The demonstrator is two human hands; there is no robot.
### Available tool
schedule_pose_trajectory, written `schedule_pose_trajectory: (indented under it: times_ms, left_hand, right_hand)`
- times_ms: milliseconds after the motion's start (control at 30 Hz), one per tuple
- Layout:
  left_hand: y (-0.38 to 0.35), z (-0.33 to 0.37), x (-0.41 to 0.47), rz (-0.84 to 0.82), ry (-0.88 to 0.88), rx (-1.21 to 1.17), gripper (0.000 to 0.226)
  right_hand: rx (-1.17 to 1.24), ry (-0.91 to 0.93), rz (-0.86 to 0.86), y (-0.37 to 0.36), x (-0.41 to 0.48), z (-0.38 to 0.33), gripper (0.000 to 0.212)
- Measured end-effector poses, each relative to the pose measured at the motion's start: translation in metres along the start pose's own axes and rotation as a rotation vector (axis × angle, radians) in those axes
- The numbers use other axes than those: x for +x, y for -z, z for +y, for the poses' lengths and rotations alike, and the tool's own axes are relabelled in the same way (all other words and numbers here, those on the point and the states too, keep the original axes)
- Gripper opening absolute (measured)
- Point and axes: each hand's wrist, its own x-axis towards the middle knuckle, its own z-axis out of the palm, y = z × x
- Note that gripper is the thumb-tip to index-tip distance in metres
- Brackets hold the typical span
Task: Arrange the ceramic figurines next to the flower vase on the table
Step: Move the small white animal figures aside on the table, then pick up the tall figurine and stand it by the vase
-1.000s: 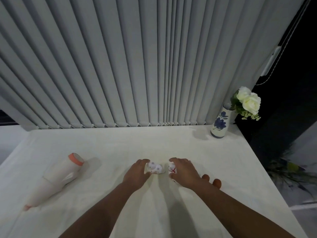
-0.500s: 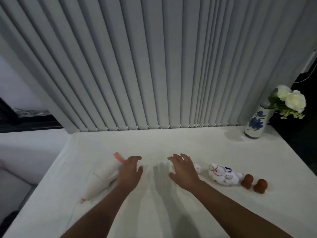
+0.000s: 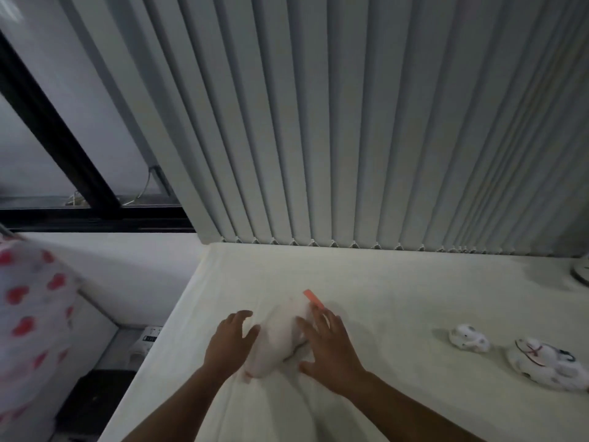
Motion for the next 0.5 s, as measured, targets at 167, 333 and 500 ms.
schedule_pose_trajectory:
  times_ms: [167,333,500]
  left_hand:
    - [-0.006,-0.014,0.004,-0.214,-0.044,-0.035,0.032]
    - [-0.016,-0.009,0.007,-0.25,-0.04,-0.064,0.029]
    - [-0.025,0.002,0.01,-0.335,-0.005,-0.263,0.034]
  right_hand:
    - [-0.007,-0.092,-0.066,-0.016,0.009,-0.014,0.095]
    - [0.053,-0.116,-0.079,-0.014,0.014,-0.012,0.1]
    - [0.198,-0.148,-0.079,-0.018,0.02,-0.002,0.094]
